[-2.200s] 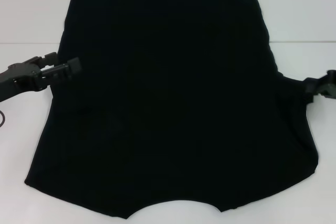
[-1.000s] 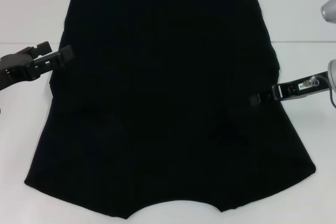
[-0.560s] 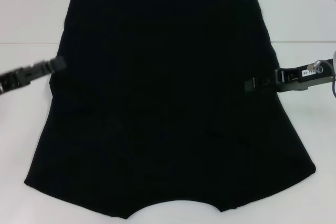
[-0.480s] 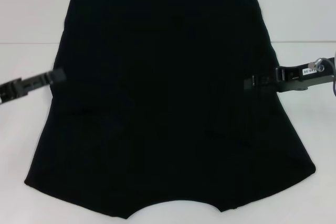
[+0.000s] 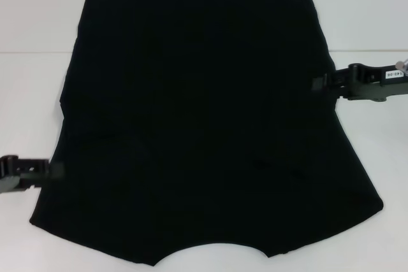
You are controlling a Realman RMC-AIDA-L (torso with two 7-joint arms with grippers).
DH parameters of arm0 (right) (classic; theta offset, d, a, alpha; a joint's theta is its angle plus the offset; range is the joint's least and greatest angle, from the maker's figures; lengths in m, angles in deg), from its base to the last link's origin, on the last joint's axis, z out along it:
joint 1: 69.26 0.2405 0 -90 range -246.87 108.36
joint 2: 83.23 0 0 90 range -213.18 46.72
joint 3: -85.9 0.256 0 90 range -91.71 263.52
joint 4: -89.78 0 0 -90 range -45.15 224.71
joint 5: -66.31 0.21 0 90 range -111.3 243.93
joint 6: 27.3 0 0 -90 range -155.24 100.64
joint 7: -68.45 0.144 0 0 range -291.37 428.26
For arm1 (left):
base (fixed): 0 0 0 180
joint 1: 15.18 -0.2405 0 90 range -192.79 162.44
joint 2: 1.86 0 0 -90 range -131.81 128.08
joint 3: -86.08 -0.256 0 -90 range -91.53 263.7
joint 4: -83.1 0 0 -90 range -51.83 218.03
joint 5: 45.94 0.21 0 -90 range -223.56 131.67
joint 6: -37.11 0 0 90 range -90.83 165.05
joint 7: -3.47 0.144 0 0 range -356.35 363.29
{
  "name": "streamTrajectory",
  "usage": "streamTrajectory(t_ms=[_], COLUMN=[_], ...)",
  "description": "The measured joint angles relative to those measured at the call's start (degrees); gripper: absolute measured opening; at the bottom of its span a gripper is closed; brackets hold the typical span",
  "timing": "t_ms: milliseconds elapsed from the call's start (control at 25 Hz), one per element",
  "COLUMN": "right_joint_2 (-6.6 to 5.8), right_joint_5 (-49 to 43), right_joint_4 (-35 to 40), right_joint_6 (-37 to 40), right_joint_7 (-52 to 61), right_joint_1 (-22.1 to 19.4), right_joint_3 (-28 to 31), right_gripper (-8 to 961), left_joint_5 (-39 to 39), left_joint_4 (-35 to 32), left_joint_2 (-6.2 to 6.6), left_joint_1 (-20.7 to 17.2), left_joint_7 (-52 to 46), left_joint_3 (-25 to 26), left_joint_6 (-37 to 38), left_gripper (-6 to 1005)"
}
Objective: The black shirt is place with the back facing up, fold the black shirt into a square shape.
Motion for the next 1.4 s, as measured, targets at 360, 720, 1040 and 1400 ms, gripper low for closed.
streamTrajectory(t_ms=[360, 720, 1040, 1400], right_joint_2=[-0.05, -0.09, -0.19, -0.18], right_joint_5=[0.61, 0.61, 0.61, 0.61], right_joint_4=[0.01, 0.01, 0.01, 0.43], right_joint_6=[0.73, 0.98, 1.06, 1.04], right_joint_7=[0.03, -0.16, -0.21, 0.0], right_joint_1=[-0.87, -1.42, -1.89, -1.87], right_joint_3=[0.91, 0.96, 1.05, 1.05], right_gripper=[499, 500, 500, 501], left_joint_5=[7.93, 11.27, 11.47, 11.58], left_joint_4=[0.89, 4.89, 6.22, 7.45], left_joint_2=[0.75, 0.74, 0.67, 0.58], left_joint_1=[0.1, 0.05, 0.0, 0.02], left_joint_7=[-2.12, -5.72, -6.98, -7.1], left_joint_3=[2.25, 2.44, 2.36, 2.04], left_joint_6=[-1.45, -6.52, -9.68, -10.94], left_gripper=[527, 519, 519, 520])
